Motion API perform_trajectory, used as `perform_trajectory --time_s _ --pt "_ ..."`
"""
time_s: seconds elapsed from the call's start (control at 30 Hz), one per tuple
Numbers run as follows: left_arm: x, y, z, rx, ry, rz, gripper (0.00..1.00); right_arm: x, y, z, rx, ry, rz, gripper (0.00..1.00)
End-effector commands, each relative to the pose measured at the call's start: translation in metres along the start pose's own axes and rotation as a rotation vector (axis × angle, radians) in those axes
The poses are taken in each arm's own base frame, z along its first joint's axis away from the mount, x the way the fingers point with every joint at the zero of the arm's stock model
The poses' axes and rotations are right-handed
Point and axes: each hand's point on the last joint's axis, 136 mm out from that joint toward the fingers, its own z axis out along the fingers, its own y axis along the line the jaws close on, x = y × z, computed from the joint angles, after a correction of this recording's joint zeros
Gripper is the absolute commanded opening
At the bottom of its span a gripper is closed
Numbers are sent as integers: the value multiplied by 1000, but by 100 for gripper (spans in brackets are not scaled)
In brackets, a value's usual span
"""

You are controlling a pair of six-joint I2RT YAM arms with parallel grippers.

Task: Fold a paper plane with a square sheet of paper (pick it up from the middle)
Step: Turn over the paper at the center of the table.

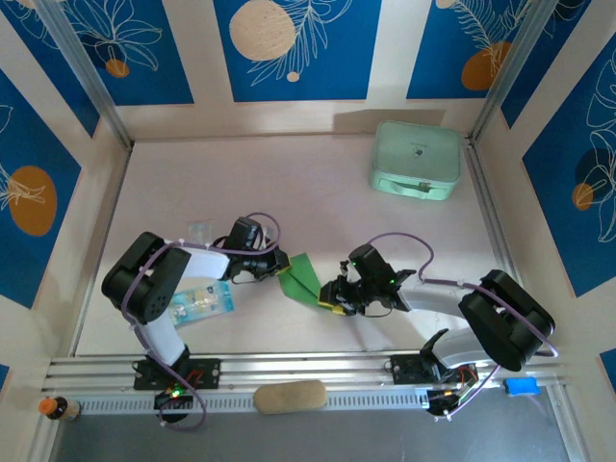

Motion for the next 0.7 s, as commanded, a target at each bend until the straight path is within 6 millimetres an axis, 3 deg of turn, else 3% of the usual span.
perform_trajectory --time_s 0.0,0.27,0.37,0.5,0.67 --pt "16 38 -2 -120 31 -79 0 -3 1 -1 -20 -10 -29 35" --pt "8 18 -9 -85 13 -50 4 -2 0 -3 -31 -4 -65 17" --pt "3 5 -17 -67 -4 -26 12 -1 0 -6 -38 -4 -82 10" --pt "-2 -16 -34 -35 -42 14 30 1 5 -11 -64 -18 -124 6" --pt "2 -41 -65 -2 -110 112 39 1 2 -27 15 -92 -192 5"
